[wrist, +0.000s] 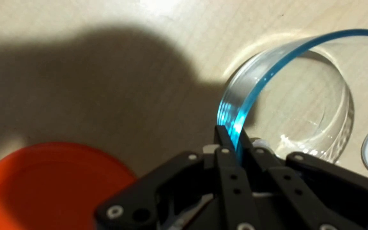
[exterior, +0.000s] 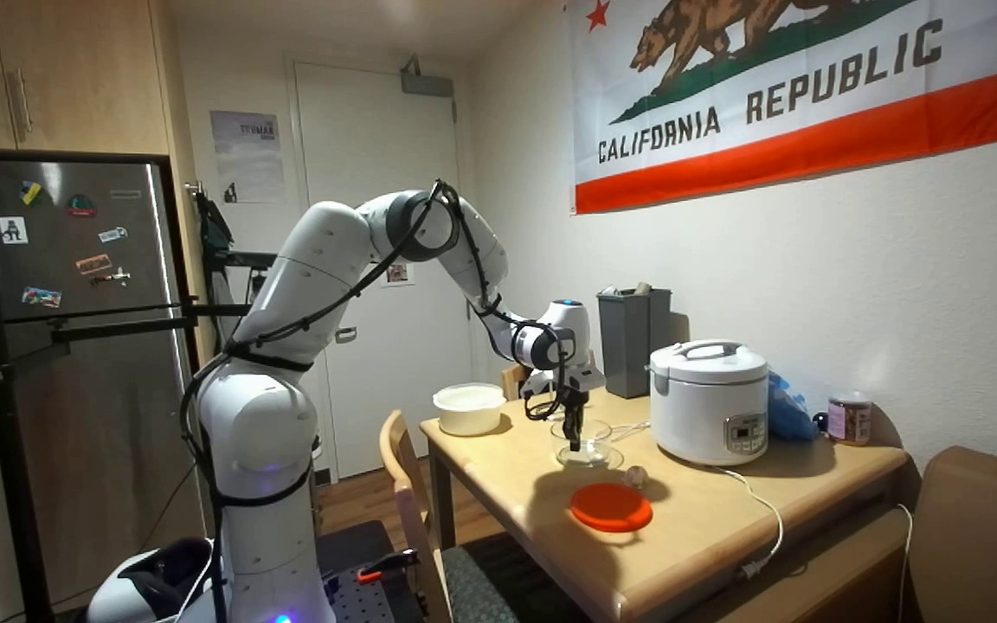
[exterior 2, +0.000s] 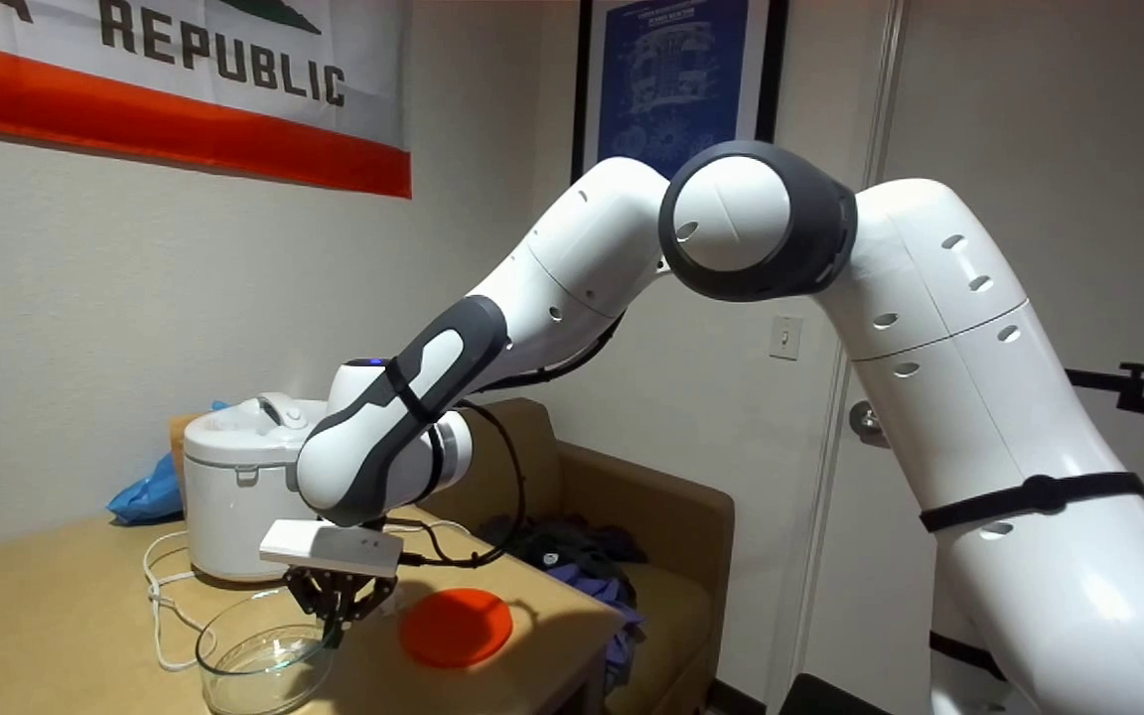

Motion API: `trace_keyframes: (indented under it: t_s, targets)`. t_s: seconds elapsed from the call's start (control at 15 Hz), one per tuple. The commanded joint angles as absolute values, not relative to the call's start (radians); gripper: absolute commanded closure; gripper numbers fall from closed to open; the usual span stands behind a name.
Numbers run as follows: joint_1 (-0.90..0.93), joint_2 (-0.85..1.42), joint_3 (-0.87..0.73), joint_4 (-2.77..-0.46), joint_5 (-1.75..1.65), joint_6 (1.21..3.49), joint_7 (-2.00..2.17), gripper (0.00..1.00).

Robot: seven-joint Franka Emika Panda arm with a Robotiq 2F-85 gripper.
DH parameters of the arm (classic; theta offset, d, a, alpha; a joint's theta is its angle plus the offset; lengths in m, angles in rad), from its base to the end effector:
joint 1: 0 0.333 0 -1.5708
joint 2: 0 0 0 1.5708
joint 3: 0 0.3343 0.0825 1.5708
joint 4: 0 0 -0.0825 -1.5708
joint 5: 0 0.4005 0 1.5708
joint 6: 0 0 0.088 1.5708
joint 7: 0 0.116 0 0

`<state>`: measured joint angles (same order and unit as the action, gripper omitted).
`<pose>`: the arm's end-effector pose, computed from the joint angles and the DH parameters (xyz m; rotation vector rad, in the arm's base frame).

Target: Put the glass bowl on the orange lid

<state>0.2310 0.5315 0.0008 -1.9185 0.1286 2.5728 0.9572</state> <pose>0.6437 0.1504 0.2191 -2.7534 1.2126 -0.0887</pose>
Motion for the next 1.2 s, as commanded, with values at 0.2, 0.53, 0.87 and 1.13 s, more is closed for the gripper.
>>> trace_keyframes:
  t_s: [0.2, 0.53, 0.87, 1.13]
  targets:
    - [0.224, 0.492, 0.010, -1.941, 0.155, 2.596, 0.954, 0.93]
    - [0.204, 0.426, 0.031, -1.987, 0.196, 2.614, 0.929, 0.93]
    - [0.196, 0.360, 0.027, -2.028, 0.206, 2.590, 0.922, 0.93]
    - [0.185, 0.325, 0.012, -2.076, 0.192, 2.589, 0.931, 0.94]
